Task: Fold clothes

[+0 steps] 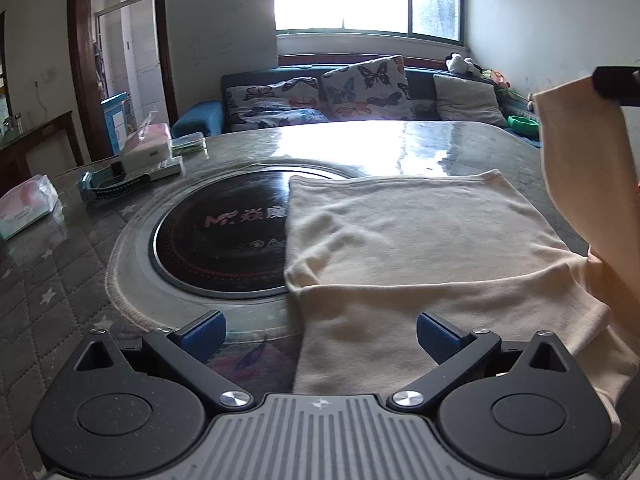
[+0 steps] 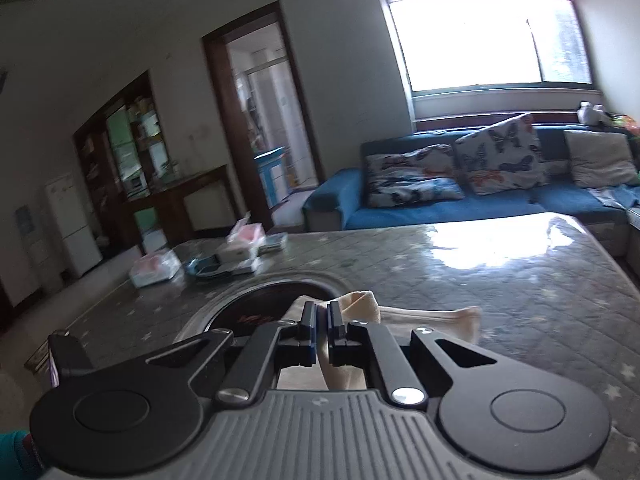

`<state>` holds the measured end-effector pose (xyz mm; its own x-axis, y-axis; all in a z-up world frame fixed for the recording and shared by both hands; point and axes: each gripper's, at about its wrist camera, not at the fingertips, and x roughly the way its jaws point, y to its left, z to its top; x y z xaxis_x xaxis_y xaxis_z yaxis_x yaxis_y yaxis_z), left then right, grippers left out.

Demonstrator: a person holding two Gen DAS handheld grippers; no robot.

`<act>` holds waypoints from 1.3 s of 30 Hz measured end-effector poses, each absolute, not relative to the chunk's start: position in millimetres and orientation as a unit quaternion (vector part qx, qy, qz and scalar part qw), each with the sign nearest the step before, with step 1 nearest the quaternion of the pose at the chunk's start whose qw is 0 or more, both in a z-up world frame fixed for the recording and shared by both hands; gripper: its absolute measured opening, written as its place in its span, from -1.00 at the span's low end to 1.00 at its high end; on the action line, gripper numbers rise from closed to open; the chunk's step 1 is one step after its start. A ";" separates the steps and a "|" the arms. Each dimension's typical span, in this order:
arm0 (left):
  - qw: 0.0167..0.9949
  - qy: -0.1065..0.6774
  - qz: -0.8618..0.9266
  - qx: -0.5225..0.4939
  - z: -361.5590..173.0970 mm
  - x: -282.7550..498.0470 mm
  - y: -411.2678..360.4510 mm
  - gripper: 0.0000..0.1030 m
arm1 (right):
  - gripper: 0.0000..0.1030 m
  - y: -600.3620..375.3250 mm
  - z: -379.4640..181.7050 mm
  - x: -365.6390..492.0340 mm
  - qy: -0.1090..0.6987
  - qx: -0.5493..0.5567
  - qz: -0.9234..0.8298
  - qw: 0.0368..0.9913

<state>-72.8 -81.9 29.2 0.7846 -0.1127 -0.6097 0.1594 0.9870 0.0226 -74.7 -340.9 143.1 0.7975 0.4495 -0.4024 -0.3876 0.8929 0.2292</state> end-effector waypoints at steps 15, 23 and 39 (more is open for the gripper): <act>0.948 0.316 -0.041 0.022 31.7 -79.2 -48.3 1.00 | -0.90 -245.9 110.0 -55.8 0.286 -0.006 0.319 0.904; 0.949 0.310 -0.050 0.027 34.7 -80.5 -51.8 1.00 | -0.78 -255.8 112.0 -59.2 0.286 -0.016 0.315 0.905; 0.945 0.289 -0.135 0.076 35.0 -81.1 -100.7 0.75 | -0.62 -356.3 72.2 -94.1 0.370 -0.083 0.223 0.898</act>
<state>-81.1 -100.7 35.0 0.7962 -0.2109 -0.5670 0.2984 0.9522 0.0649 -94.1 -356.3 72.2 0.6267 0.3387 -0.7018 -0.4616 0.8869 0.0159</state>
